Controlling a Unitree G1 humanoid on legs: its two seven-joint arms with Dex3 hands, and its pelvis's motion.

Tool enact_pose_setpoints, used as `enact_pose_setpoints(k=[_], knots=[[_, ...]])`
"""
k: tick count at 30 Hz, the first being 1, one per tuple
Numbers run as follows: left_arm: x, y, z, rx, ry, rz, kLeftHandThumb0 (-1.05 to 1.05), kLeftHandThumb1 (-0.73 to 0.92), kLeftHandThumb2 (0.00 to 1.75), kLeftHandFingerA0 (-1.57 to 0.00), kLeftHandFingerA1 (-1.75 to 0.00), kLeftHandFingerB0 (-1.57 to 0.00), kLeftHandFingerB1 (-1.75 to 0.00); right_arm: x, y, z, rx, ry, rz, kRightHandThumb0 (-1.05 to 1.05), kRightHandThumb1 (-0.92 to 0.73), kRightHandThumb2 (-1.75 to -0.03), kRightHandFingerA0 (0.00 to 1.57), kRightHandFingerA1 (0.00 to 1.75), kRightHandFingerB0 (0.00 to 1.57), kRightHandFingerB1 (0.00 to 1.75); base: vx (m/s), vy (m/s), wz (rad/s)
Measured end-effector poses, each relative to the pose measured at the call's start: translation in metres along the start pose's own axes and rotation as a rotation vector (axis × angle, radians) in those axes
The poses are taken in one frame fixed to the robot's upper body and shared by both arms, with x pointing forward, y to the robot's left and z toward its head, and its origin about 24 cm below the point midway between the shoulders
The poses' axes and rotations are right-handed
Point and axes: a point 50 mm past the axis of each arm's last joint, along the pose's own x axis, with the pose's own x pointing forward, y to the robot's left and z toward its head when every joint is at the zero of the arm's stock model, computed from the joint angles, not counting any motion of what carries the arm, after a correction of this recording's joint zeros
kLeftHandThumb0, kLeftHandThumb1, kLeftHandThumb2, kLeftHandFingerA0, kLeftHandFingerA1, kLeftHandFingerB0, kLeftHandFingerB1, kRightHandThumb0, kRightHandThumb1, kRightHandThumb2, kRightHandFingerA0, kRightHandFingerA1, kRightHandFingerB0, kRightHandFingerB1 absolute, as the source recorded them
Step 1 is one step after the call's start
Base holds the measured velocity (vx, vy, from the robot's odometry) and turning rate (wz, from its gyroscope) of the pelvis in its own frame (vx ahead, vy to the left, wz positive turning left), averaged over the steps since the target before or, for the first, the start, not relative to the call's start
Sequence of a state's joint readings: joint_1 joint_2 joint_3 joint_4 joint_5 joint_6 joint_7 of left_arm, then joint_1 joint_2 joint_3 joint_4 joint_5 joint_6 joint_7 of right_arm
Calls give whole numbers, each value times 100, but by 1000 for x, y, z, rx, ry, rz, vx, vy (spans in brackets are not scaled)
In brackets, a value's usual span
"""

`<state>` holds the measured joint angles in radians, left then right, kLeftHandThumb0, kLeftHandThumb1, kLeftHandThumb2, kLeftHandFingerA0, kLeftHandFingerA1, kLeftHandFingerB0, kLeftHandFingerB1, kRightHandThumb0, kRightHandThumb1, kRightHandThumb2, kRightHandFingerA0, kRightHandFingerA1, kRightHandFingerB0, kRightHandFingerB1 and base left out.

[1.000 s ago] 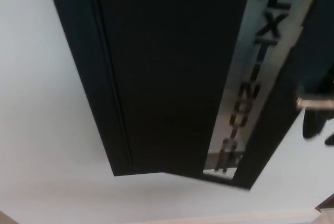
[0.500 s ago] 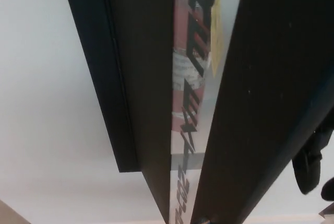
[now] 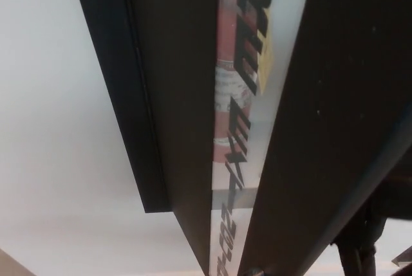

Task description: The robot walks towards the fire extinguisher and use its right hand to push the door to the left and open it

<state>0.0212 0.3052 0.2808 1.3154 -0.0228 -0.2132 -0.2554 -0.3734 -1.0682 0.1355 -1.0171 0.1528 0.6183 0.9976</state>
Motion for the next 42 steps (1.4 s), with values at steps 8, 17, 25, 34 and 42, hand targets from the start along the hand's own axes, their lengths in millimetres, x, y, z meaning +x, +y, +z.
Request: enact_pose_setpoints(k=[8, 17, 25, 34, 42], knots=[[-1, 0, -3, -5, 7, 0, -71, 53, 52, -35, -119, -23, -96, 0, 25, -35, 178, 137, 37, -61, -54, -89, 53, 61, 39, 53, 0, 0, 0], [-1, 0, -4, -4, 8, -1, -58, 54, 54, -48, -119, -65, -85, -11, 78, -110, 528, 409, 34, -59, -65, -60, 57, 58, 44, 42, 0, 0, 0], [-1, 0, -3, -2, 6, -1, -71, 54, 51, -31, -113, -19, -91, -47, 144, -169, 771, 716, -6, -60, -65, -60, 59, 58, 41, 39, 0, 0, 0], [-2, 1, -7, -2, 17, 2, -73, 52, 51, -31, -119, -20, -92, -84, 211, -197, 905, 965, -87, -62, -54, -89, 51, 62, 36, 51, 0, 0, 0], [-6, 3, -16, -2, 40, 7, -63, 52, 53, -35, -117, -20, -89, -91, 259, -198, 958, 1061, -162, -56, -65, -60, 50, 51, 43, 38, 0, 0, 0]])
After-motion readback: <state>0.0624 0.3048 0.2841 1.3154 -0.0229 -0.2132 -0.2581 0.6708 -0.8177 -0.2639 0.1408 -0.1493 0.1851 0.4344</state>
